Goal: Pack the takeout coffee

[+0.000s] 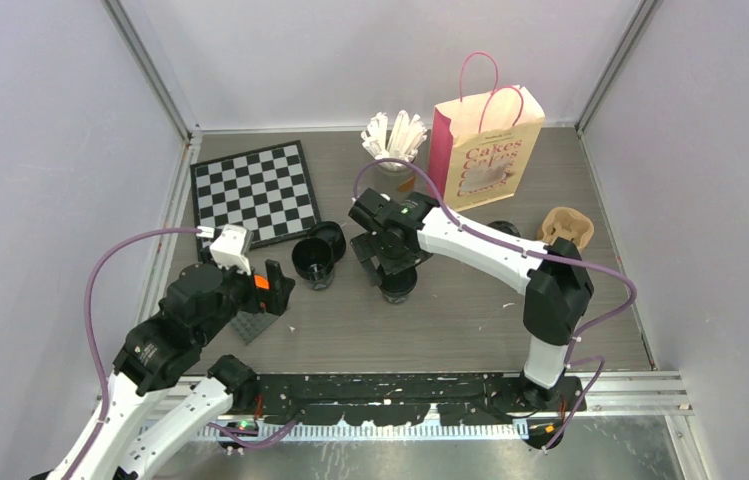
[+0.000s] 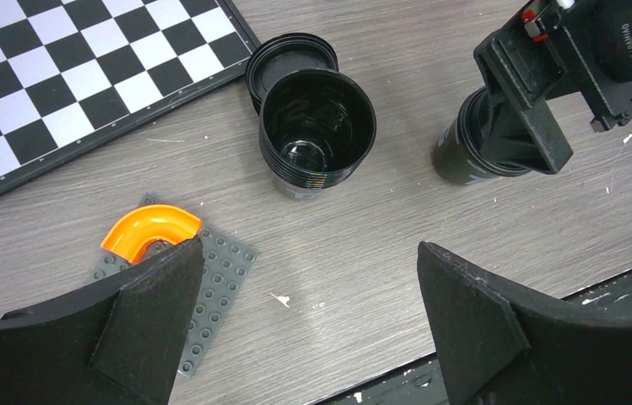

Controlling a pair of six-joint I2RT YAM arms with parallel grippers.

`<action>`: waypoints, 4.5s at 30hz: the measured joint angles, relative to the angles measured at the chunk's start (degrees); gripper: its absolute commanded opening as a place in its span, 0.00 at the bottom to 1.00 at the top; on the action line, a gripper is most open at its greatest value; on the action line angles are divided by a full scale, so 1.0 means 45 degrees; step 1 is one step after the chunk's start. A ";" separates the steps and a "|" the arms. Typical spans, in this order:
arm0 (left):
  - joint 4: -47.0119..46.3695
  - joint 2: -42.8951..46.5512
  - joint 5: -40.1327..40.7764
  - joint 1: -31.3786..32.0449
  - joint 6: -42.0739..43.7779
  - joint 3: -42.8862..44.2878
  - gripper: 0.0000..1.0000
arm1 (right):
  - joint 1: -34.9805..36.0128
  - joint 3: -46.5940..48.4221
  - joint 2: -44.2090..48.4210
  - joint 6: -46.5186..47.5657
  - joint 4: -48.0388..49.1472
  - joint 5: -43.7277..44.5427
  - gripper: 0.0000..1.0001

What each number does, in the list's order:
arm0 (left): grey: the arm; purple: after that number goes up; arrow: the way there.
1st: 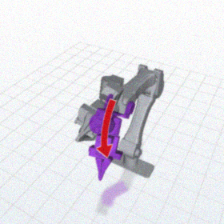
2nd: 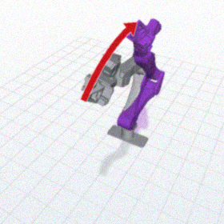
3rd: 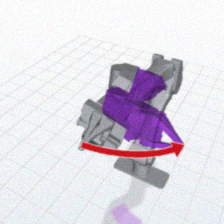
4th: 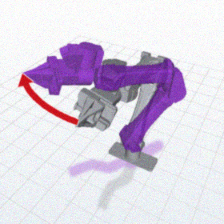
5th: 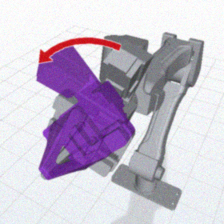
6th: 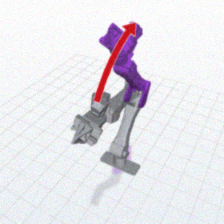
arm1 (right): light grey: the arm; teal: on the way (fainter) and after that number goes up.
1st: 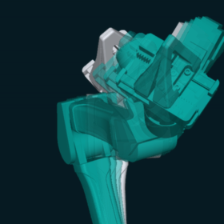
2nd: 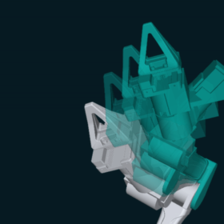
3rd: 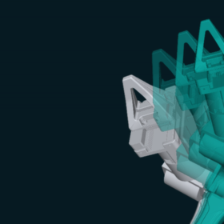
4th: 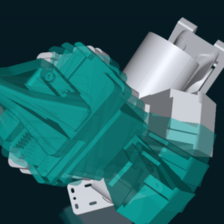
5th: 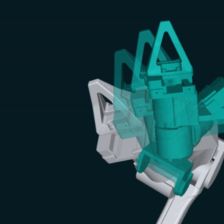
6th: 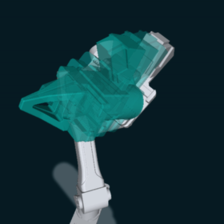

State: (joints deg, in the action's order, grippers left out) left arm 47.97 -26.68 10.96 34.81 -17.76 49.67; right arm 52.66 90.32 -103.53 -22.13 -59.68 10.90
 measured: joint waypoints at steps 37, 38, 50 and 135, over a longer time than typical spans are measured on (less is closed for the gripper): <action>-0.4158 -1.0360 -0.5863 0.0019 -0.2137 0.2725 0.52 | -0.4483 -0.7019 0.6164 -0.0782 0.6902 -0.5566 0.65; -0.4337 -1.0676 -0.6018 0.0029 -0.2244 0.2773 0.52 | -0.4561 -0.7106 0.6164 -0.0811 0.7053 -0.5731 0.65; -0.6329 -1.2352 -0.6824 0.0180 -0.2773 0.2409 0.40 | -0.4741 -0.7781 0.5717 -0.0767 0.7674 -0.6878 0.60; -0.9335 -1.2303 -0.7480 0.0894 -0.3963 -0.0685 0.48 | -0.4697 -1.0054 0.7412 -0.2623 0.8111 -0.7684 0.49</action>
State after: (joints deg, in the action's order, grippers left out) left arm 5.96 -82.04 -22.70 38.83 -35.59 46.59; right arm 31.53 45.08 -70.17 -33.93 -23.18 -23.68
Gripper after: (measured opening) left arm 0.487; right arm 0.520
